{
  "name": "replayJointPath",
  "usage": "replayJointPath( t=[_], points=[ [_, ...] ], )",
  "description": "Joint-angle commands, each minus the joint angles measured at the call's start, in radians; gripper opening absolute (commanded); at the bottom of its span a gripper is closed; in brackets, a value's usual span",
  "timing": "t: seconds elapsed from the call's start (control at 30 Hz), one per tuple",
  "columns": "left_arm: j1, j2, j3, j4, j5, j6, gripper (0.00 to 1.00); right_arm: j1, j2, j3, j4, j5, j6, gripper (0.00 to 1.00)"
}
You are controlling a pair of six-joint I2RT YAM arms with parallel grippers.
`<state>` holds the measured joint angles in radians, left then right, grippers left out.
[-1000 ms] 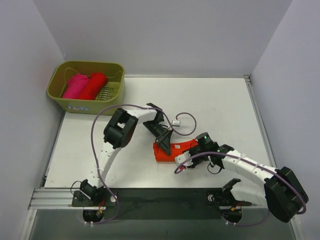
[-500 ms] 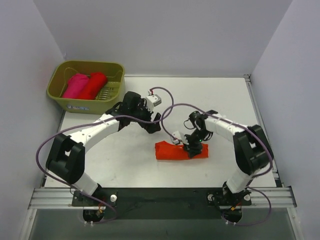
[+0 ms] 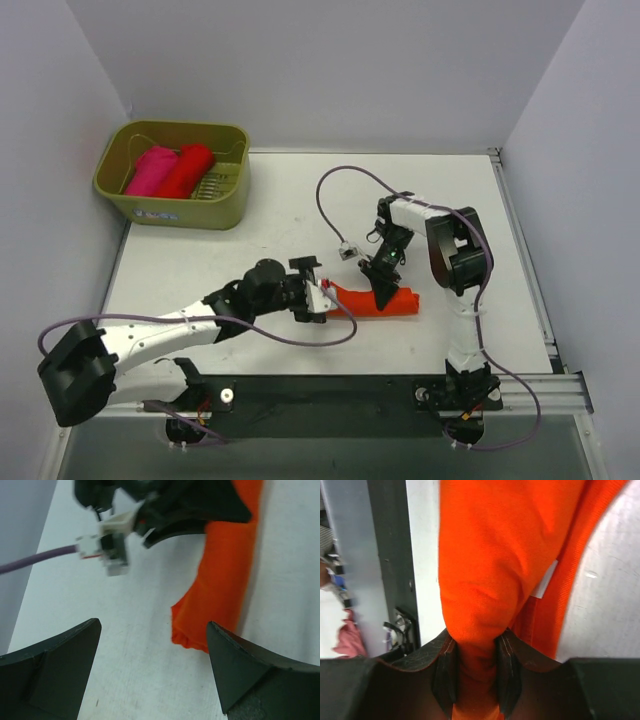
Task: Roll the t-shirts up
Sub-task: Roll the T-shirt to the center of the board.
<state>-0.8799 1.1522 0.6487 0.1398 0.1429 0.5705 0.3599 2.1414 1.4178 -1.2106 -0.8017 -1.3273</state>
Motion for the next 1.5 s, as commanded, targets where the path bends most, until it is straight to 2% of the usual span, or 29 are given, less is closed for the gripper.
replayJointPath(
  t=[0.0, 0.27, 0.47, 0.6, 0.7, 0.77, 0.8, 0.83, 0.9, 0.97, 1.0, 1.03, 1.07, 1.1, 1.13, 1.17, 1.2, 1.3, 1.33, 1.37, 1.47],
  points=[
    [-0.116, 0.065, -0.11, 0.268, 0.014, 0.239, 0.97, -0.021, 0.095, 0.093, -0.2, -0.013, 0.077, 0.13],
    [-0.198, 0.302, -0.158, 0.587, -0.046, 0.296, 0.95, -0.041, 0.176, 0.142, -0.277, -0.028, 0.129, 0.14],
    [-0.221, 0.467, -0.129, 0.682, -0.104, 0.38, 0.94, -0.067, 0.247, 0.21, -0.314, -0.059, 0.208, 0.13],
    [-0.225, 0.564, -0.118, 0.712, -0.134, 0.453, 0.88, -0.068, 0.25, 0.21, -0.314, -0.054, 0.212, 0.14],
    [-0.214, 0.589, -0.084, 0.669, -0.135, 0.421, 0.83, -0.068, 0.247, 0.205, -0.314, -0.054, 0.209, 0.14],
    [-0.196, 0.568, -0.003, 0.499, -0.099, 0.36, 0.77, -0.067, 0.242, 0.202, -0.313, -0.051, 0.201, 0.14],
    [-0.165, 0.56, 0.034, 0.419, -0.066, 0.33, 0.68, -0.067, 0.242, 0.201, -0.314, -0.051, 0.203, 0.13],
    [-0.147, 0.555, 0.124, 0.253, 0.017, 0.298, 0.64, -0.068, 0.242, 0.199, -0.313, -0.051, 0.198, 0.14],
    [-0.092, 0.563, 0.199, 0.108, 0.107, 0.233, 0.52, -0.067, 0.238, 0.193, -0.314, -0.053, 0.194, 0.14],
    [-0.053, 0.581, 0.285, -0.061, 0.278, 0.232, 0.47, -0.067, 0.233, 0.191, -0.313, -0.053, 0.191, 0.14],
    [-0.016, 0.593, 0.317, -0.215, 0.359, 0.248, 0.42, -0.068, 0.233, 0.19, -0.313, -0.054, 0.189, 0.15],
    [0.004, 0.628, 0.353, -0.297, 0.489, 0.265, 0.41, -0.07, 0.232, 0.19, -0.311, -0.056, 0.189, 0.15],
    [0.019, 0.655, 0.449, -0.393, 0.548, 0.322, 0.4, -0.075, 0.229, 0.187, -0.311, -0.062, 0.182, 0.23],
    [0.03, 0.682, 0.494, -0.565, 0.585, 0.344, 0.37, -0.079, 0.219, 0.184, -0.311, -0.071, 0.174, 0.27],
    [0.048, 0.746, 0.549, -0.65, 0.616, 0.385, 0.35, -0.09, 0.213, 0.175, -0.31, -0.082, 0.16, 0.33],
    [0.056, 0.779, 0.64, -0.745, 0.688, 0.423, 0.31, -0.114, 0.192, 0.168, -0.307, -0.121, 0.136, 0.64],
    [0.064, 0.809, 0.684, -0.89, 0.717, 0.452, 0.29, -0.139, 0.181, 0.162, -0.308, -0.148, 0.123, 0.68],
    [0.087, 0.912, 0.811, -1.104, 0.805, 0.538, 0.28, -0.242, 0.137, 0.17, -0.308, -0.253, 0.117, 0.77],
    [0.099, 0.949, 0.831, -1.13, 0.828, 0.551, 0.27, -0.272, 0.12, 0.171, -0.303, -0.286, 0.117, 0.97],
    [0.104, 0.966, 0.853, -1.157, 0.848, 0.557, 0.28, -0.309, 0.076, 0.167, -0.272, -0.312, 0.134, 1.0],
    [0.11, 1.017, 0.914, -1.246, 0.885, 0.585, 0.28, -0.429, -0.009, 0.173, -0.176, -0.355, 0.253, 1.0]
  ],
)
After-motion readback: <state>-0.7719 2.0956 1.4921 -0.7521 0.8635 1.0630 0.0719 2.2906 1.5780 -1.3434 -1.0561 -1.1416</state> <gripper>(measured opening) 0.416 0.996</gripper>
